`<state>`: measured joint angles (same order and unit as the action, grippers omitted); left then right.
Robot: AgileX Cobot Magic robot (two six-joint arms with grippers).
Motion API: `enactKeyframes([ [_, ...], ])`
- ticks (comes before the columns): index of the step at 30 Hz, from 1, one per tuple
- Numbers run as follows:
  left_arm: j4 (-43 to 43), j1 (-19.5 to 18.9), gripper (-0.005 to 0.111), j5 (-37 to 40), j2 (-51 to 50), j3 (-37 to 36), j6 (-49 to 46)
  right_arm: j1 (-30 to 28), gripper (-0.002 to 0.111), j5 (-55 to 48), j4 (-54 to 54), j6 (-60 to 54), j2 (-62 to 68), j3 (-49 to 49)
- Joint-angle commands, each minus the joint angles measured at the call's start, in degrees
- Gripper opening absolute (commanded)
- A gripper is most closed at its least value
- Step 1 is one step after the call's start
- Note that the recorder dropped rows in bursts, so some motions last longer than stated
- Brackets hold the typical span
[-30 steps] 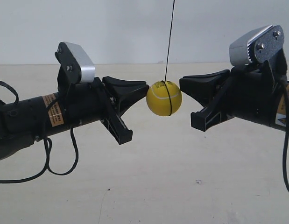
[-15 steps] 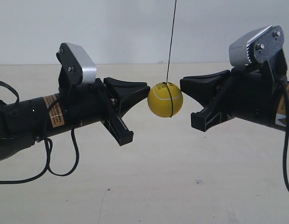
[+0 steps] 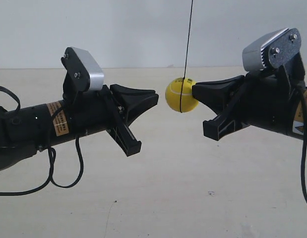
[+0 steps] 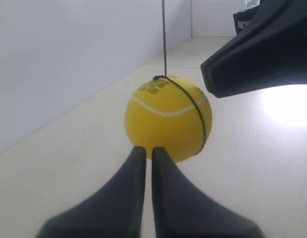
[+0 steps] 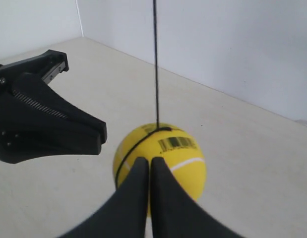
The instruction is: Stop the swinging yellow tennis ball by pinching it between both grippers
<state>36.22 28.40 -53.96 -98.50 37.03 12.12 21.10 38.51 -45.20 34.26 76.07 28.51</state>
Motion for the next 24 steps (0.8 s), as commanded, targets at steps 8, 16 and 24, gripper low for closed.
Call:
enactKeyframes([
  [8, -4.36, 0.17, 0.005, -0.34, -0.17, 0.33, -1.48, 0.09, 0.0, -4.17, 9.67, -9.27, -0.25, 0.25],
  [16, -2.8, 0.29, 0.005, -2.15, -0.17, 0.43, -1.11, 0.09, 0.0, -5.49, 15.45, -13.04, 0.62, 0.25],
  [24, 0.83, 0.29, 0.005, -1.9, -3.5, 3.1, 3.5, 0.09, 0.0, 0.35, 9.36, -7.28, 3.97, 0.25],
])
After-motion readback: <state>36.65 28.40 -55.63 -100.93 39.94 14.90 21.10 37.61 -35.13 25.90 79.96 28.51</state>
